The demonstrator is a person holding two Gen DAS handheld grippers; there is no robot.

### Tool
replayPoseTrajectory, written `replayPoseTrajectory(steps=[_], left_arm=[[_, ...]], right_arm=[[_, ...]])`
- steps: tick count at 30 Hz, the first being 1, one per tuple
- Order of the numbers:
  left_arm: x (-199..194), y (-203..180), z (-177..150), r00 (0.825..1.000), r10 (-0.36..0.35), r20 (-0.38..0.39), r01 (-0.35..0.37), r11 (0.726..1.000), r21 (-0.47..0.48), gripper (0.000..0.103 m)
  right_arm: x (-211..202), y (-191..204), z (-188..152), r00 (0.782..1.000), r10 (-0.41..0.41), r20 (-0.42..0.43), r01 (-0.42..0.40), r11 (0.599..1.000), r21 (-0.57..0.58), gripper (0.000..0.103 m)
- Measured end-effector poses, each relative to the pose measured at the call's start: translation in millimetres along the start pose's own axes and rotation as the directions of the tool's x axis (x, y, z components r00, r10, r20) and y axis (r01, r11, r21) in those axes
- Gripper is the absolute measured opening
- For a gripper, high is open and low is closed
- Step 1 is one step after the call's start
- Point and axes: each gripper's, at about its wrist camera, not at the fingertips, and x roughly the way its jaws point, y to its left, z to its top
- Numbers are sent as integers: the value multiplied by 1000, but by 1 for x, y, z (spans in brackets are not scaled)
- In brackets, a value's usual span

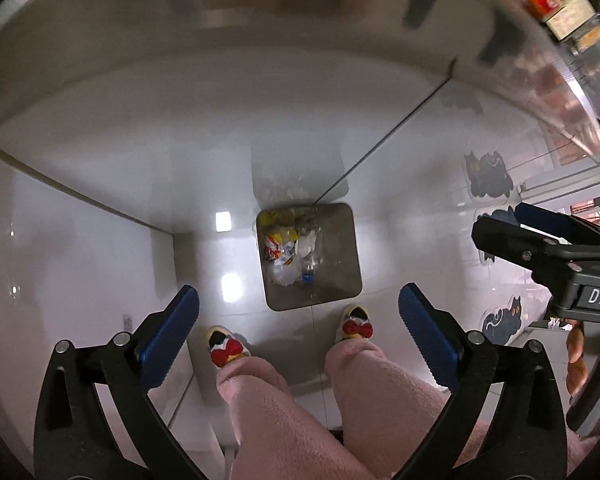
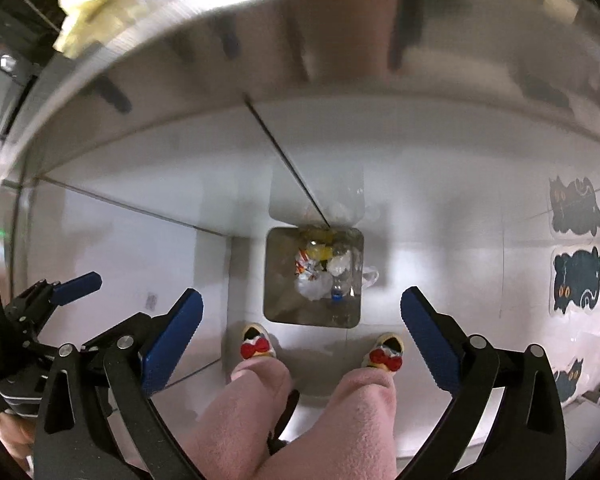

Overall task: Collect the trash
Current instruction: 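Move both open tools back up toward the counter trash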

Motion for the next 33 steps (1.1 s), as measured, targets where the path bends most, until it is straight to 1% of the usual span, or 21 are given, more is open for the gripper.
replayPoseTrajectory(steps=[3, 5, 9, 13, 17, 22, 27, 30, 33], left_arm=[[-25, -2, -1, 999, -5, 41, 5, 1000, 3, 95], [-43, -3, 0, 998, -9, 68, 9, 1000, 0, 95], [-72, -4, 6, 993, -7, 115, 7, 1000, 3, 95], [-100, -3, 20, 983, 8, 181, -10, 1000, 8, 95], [-125, 2, 39, 971, 24, 239, -25, 1000, 0, 95], [-146, 12, 64, 954, 42, 297, -36, 999, -23, 95], [-156, 26, 96, 938, 61, 341, -47, 998, -49, 95], [-156, 34, 120, 934, 81, 349, -64, 996, -61, 95], [-153, 44, 140, 930, 89, 356, -63, 994, -84, 95]], right_arm=[[-18, 3, 0, 999, 24, 40, -25, 1000, 13, 100], [-38, 4, 5, 996, 32, 86, -33, 999, 14, 100], [-67, 8, 17, 985, 27, 168, -27, 1000, -1, 100], [-99, 12, 33, 972, 27, 234, -26, 1000, -10, 100], [-116, 18, 54, 956, 31, 291, -25, 999, -24, 100], [-126, 23, 84, 943, 29, 332, -18, 999, -37, 100], [-129, 28, 123, 931, 32, 364, -22, 999, -30, 100], [-127, 32, 150, 924, 33, 382, -26, 999, -23, 100], [-123, 37, 175, 920, 31, 392, -23, 999, -24, 100]])
